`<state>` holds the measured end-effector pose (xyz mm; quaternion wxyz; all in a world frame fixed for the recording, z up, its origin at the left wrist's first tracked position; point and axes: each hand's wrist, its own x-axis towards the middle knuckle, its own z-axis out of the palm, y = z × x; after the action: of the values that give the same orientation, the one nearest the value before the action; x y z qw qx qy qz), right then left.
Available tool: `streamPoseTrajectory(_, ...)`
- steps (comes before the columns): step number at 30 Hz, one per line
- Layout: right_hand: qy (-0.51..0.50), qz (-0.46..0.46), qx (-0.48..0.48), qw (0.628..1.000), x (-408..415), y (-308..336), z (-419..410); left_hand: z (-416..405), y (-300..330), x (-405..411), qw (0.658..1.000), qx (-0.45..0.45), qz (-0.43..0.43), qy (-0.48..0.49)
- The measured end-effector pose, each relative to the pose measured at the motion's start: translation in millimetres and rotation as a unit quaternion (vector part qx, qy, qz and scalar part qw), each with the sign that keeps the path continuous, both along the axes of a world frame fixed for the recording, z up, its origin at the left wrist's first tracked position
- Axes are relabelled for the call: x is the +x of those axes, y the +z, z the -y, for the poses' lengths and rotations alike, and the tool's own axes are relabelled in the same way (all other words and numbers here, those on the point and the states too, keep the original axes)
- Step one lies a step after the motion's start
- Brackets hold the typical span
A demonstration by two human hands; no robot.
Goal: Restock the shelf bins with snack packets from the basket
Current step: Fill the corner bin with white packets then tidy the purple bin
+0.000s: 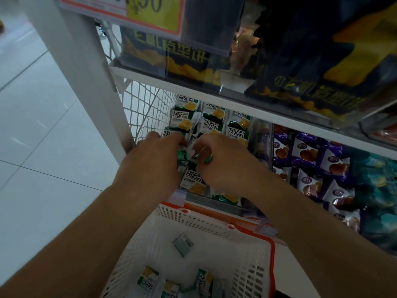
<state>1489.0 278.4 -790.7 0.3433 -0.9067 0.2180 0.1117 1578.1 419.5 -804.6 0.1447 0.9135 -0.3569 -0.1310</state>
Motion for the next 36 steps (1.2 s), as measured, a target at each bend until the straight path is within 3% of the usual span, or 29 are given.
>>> streamPoseTrajectory(6,0.006,0.01,0.034,0.999,0,-11,-5,0,0,-2,1.0,0.023,0.0,-0.016)
streamPoseTrajectory(12,-0.099,0.104,0.089,0.986,0,-5,3,5,11,10,0.987,-0.037,-0.147,0.056)
streamPoseTrajectory(19,-0.107,0.079,0.12,0.984,-1,-9,2,5,14,16,0.982,-0.063,-0.176,0.042)
streamPoseTrajectory(24,-0.107,0.023,0.074,0.991,-2,-20,-1,3,12,12,0.984,-0.052,-0.157,0.065)
streamPoseTrajectory(27,-0.044,-0.011,0.002,0.999,-4,-29,-5,3,9,11,0.986,0.005,-0.162,0.047)
streamPoseTrajectory(30,0.005,-0.004,-0.078,0.997,-5,-36,-9,4,3,7,0.985,0.041,-0.169,0.02)
streamPoseTrajectory(36,-0.025,0.021,-0.086,0.996,5,-42,-23,4,1,4,0.989,0.019,-0.144,0.018)
